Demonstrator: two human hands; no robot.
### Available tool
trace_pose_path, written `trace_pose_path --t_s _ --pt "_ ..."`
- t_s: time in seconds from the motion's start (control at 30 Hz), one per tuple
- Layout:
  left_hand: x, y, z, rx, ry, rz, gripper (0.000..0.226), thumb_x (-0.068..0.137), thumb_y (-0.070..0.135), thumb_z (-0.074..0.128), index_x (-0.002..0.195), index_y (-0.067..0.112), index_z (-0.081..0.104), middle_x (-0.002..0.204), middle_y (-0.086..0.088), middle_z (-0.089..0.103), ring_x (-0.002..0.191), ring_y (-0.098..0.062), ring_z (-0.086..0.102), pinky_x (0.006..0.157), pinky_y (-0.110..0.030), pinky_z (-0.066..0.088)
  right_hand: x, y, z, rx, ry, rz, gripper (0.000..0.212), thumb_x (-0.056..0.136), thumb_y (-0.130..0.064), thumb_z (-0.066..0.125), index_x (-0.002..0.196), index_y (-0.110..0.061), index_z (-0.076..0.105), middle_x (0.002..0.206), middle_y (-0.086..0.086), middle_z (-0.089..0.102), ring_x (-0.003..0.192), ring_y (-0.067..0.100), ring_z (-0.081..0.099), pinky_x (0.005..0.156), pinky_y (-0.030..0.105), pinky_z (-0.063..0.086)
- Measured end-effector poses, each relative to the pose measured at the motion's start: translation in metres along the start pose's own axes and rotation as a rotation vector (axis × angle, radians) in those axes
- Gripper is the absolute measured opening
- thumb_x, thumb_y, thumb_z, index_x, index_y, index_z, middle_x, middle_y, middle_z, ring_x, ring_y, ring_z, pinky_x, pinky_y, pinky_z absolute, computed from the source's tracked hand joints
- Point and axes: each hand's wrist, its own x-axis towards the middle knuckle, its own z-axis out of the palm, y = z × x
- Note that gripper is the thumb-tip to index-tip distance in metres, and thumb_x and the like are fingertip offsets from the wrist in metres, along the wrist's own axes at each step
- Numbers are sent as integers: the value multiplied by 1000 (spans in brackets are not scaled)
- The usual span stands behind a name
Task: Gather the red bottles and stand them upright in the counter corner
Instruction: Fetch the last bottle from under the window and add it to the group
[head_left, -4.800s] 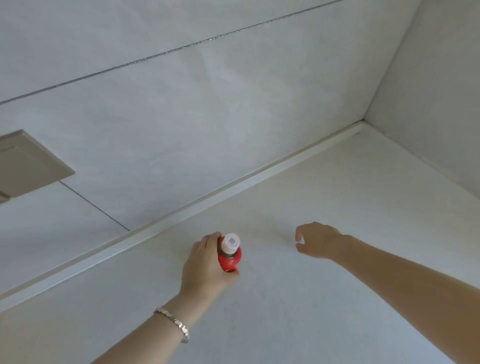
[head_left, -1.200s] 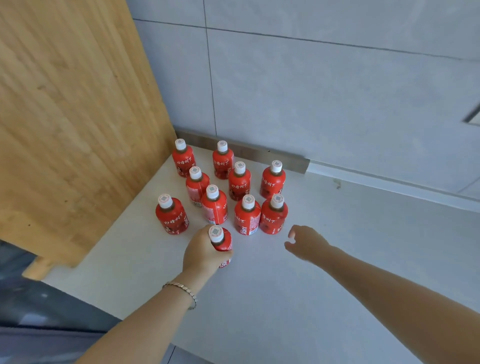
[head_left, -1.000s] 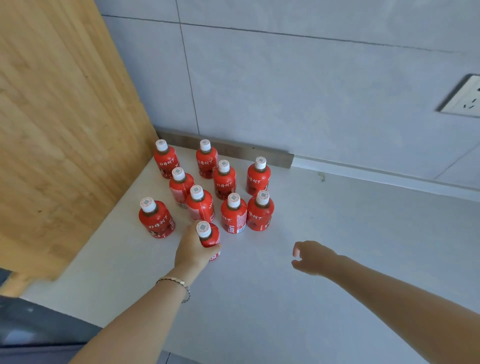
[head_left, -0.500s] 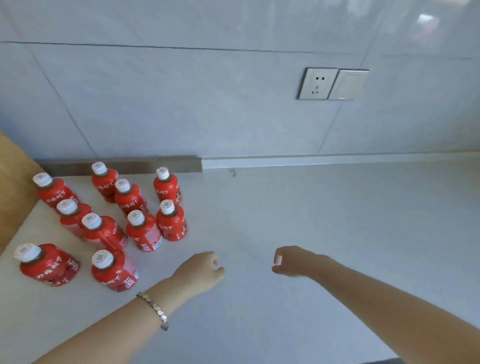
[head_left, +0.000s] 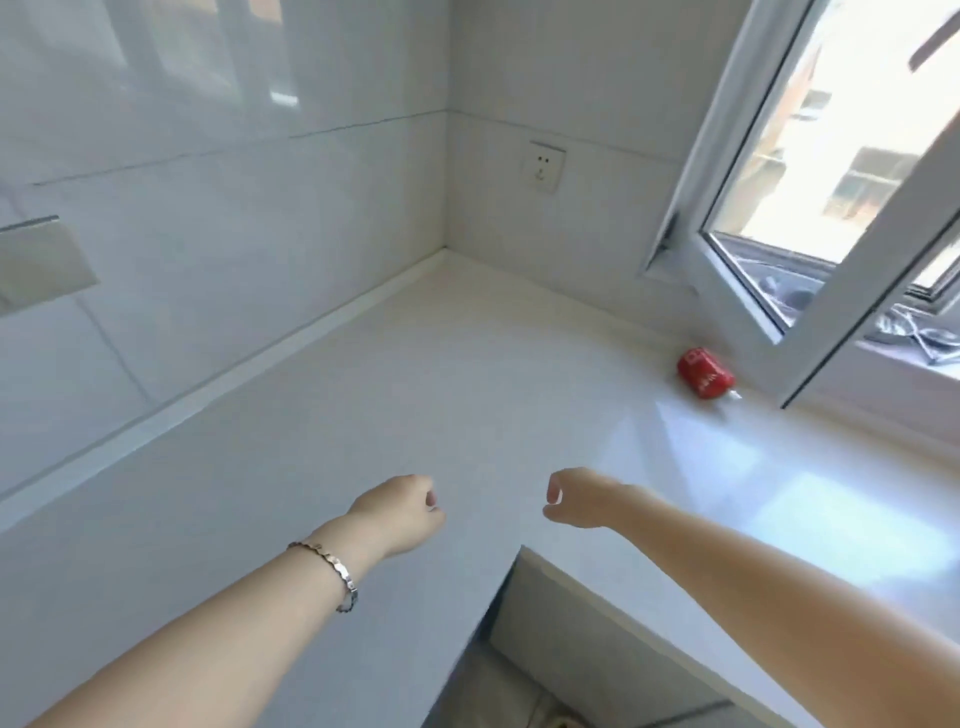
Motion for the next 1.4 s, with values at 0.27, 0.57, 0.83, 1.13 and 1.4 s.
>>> trace_pose_path --t_s 0.27,0.57,0.83,1.13,1.4 --pt "123 196 45 36 -83 98 28 90 28 45 111 17 59 120 -5 63 107 -25 60 93 -30 47 42 221 -40 162 129 189 35 92 -26 47 123 -11 55 129 8 55 119 27 53 92 31 45" --pt "208 305 91 36 -115 122 25 90 25 45 109 16 59 110 -3 65 100 -26 63 86 -31 50 101 355 -36 358 243 301 34 94 -25 45 124 -11 53 130 10 55 115 27 55 92 32 45" --pt "239 374 133 93 -163 139 29 91 25 45 115 14 57 117 -2 62 108 -24 59 91 -30 47 131 439 -28 563 300 400 42 94 -25 47 132 -9 45 137 10 49 122 27 50 96 35 44" --pt "262 402 157 103 -145 56 31 93 27 44 118 14 57 119 -4 61 106 -24 59 89 -33 51 189 459 -37 687 349 209 66 87 -28 61 145 -21 30 143 7 44 132 26 41 103 38 40" --pt "277 398 163 49 -113 -3 29 94 27 45 115 12 59 106 -3 61 96 -23 62 86 -32 51 229 457 -51 840 383 78 32 87 -12 53 118 -19 56 110 15 64 102 33 59 83 35 47"
